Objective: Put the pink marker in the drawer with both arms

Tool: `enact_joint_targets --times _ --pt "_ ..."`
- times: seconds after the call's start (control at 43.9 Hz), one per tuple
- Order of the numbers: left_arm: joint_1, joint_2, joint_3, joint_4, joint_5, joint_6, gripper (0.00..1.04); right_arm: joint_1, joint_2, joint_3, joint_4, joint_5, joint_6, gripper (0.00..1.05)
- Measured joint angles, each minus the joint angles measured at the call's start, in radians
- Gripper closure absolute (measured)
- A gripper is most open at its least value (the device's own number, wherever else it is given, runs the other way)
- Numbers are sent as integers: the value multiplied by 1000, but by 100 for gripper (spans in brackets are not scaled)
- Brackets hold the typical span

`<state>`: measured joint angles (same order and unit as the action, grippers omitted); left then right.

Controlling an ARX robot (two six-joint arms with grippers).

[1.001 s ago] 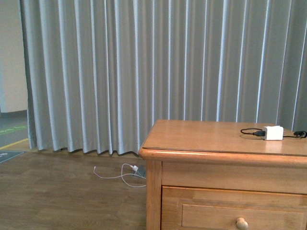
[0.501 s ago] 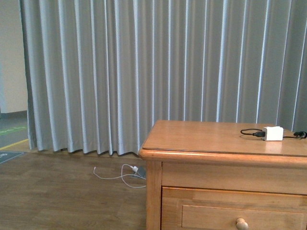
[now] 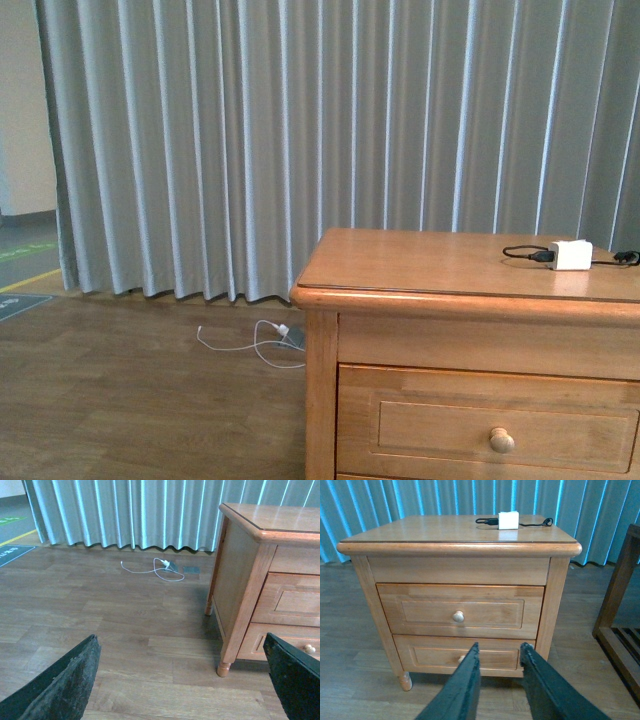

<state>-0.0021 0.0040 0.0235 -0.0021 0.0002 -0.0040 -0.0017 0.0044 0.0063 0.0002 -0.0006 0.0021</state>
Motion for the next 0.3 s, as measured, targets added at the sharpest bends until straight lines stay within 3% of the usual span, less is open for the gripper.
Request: enact_joint_targets --times 0.068,0.296 --pt "0 0 0 0 0 0 6 0 0 0 0 0 0 60" --pt "0 0 0 0 0 0 6 0 0 0 0 0 0 21"
